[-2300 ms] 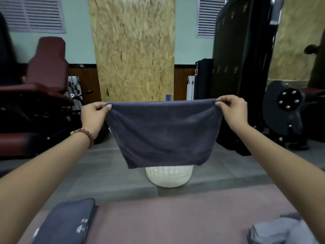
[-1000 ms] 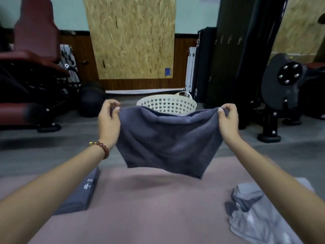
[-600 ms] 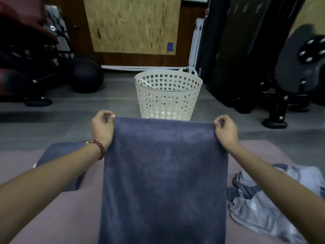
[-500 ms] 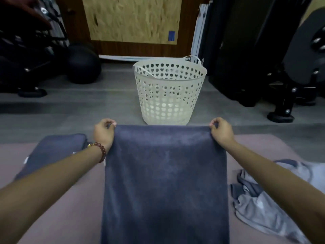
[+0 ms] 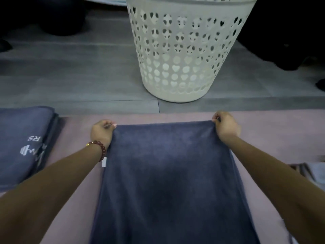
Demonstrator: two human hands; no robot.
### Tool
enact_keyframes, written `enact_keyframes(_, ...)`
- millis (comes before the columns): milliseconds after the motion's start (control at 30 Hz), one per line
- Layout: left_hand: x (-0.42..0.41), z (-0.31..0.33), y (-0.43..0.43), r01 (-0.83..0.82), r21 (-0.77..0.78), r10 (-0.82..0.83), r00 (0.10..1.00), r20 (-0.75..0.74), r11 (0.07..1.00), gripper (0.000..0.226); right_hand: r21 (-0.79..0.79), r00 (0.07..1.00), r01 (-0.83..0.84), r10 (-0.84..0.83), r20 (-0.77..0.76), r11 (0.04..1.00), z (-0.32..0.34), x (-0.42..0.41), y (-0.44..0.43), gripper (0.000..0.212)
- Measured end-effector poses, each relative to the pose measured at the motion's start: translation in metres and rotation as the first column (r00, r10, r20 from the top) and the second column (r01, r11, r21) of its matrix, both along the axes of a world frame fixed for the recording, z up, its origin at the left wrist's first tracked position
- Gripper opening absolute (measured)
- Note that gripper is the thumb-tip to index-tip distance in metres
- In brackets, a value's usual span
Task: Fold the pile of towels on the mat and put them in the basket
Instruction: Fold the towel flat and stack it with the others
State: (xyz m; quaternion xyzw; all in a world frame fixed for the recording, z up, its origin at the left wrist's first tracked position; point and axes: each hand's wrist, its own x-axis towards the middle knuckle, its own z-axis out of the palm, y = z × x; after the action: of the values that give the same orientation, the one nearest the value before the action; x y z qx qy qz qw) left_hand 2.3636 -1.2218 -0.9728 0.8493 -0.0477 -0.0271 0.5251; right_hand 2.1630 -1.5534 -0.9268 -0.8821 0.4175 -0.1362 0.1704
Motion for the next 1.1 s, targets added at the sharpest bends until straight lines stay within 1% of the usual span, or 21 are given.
enact_keyframes(67,0.004,-0.004,0.0,0.004,0.09,-0.005,1.0,0.01,0.996,0.004,0.009,0.999,-0.001,0.001,-0.054,1.0,-0.009,0.001,-0.009,0.018)
enact_keyframes(100,0.001,-0.003,-0.003,-0.002,0.189,-0.007,0.999,0.046,0.982,0.007,-0.02,0.995,0.026,-0.028,-0.097,0.999,-0.013,0.001,-0.011,0.021)
enact_keyframes(167,-0.014,0.0,-0.013,-0.003,0.442,-0.113,0.965,0.237,0.897,0.032,-0.137,0.994,0.027,-0.041,-0.1,0.99,-0.017,0.002,-0.002,0.034)
enact_keyframes(200,-0.027,0.003,-0.019,0.044,0.523,-0.243,0.916,0.319,0.851,0.045,-0.172,0.997,-0.068,0.06,-0.053,0.983,-0.019,0.003,0.013,0.038)
enact_keyframes(233,-0.039,0.004,-0.023,0.141,0.595,-0.419,0.833,0.361,0.792,0.051,-0.191,0.973,-0.23,0.231,-0.019,0.954,-0.023,0.003,0.032,0.042)
enact_keyframes(267,-0.048,0.0,-0.024,0.242,0.68,-0.598,0.721,0.351,0.692,0.054,-0.179,0.91,-0.414,0.409,-0.065,0.893,-0.028,0.002,0.053,0.047)
enact_keyframes(300,-0.054,-0.006,-0.022,0.294,0.764,-0.723,0.62,0.305,0.575,0.058,-0.142,0.825,-0.562,0.541,-0.165,0.815,-0.033,-0.003,0.07,0.056)
enact_keyframes(333,-0.055,-0.013,-0.017,0.319,0.821,-0.79,0.567,0.235,0.473,0.063,-0.094,0.75,-0.645,0.604,-0.269,0.758,-0.039,-0.009,0.079,0.065)
enact_keyframes(367,-0.053,-0.019,-0.012,0.337,0.845,-0.806,0.568,0.168,0.414,0.065,-0.064,0.713,-0.665,0.608,-0.349,0.744,-0.047,-0.016,0.079,0.07)
enact_keyframes(400,-0.05,-0.025,-0.009,0.345,0.847,-0.791,0.596,0.135,0.404,0.065,-0.066,0.726,-0.641,0.575,-0.377,0.765,-0.054,-0.022,0.072,0.071)
enact_keyframes(467,-0.046,-0.03,-0.009,0.313,0.849,-0.748,0.649,0.136,0.426,0.066,-0.087,0.795,-0.541,0.475,-0.377,0.836,-0.061,-0.027,0.055,0.071)
enact_keyframes(600,-0.047,-0.024,-0.013,0.33,0.849,-0.749,0.654,0.11,0.412,0.068,-0.085,0.833,-0.423,0.35,-0.428,0.902,-0.058,-0.014,0.046,0.07)
enact_keyframes(667,-0.049,-0.023,-0.012,0.345,0.842,-0.745,0.66,0.097,0.415,0.071,-0.06,0.871,-0.289,0.236,-0.43,0.955,-0.056,-0.007,0.041,0.066)
enact_keyframes(733,-0.049,-0.022,-0.014,0.319,0.848,-0.708,0.701,0.088,0.422,0.075,-0.016,0.889,-0.172,0.148,-0.433,0.985,-0.053,0.0,0.035,0.065)
enact_keyframes(800,-0.047,-0.02,-0.015,0.265,0.841,-0.598,0.797,0.084,0.471,0.075,0.006,0.894,-0.072,0.067,-0.444,0.997,-0.049,0.001,0.038,0.069)
enact_keyframes(867,-0.052,-0.015,-0.009,0.265,0.774,-0.428,0.904,0.008,0.575,0.066,0.033,0.882,0.029,-0.01,-0.471,0.999,-0.045,-0.012,0.047,0.074)
enact_keyframes(900,-0.059,-0.011,-0.005,0.269,0.735,-0.361,0.932,-0.035,0.622,0.063,0.044,0.876,0.06,-0.032,-0.481,0.997,-0.043,-0.024,0.052,0.075)
enact_keyframes(933,-0.072,-0.008,0.0,0.271,0.716,-0.326,0.943,-0.065,0.643,0.062,0.045,0.873,0.067,-0.036,-0.486,0.997,-0.042,-0.04,0.059,0.075)
enact_keyframes(1000,-0.112,-0.004,0.015,0.283,0.738,-0.352,0.934,-0.066,0.613,0.062,0.039,0.868,0.015,0.007,-0.497,0.999,-0.037,-0.08,0.08,0.07)
enact_keyframes(1067,-0.166,-0.005,0.041,0.337,0.761,-0.474,0.879,-0.044,0.554,0.065,-0.013,0.856,-0.158,0.13,-0.501,0.987,-0.033,-0.128,0.107,0.063)
enact_keyframes(1100,-0.197,-0.005,0.058,0.384,0.772,-0.558,0.828,-0.046,0.506,0.068,-0.044,0.842,-0.275,0.218,-0.494,0.961,-0.031,-0.156,0.123,0.062)
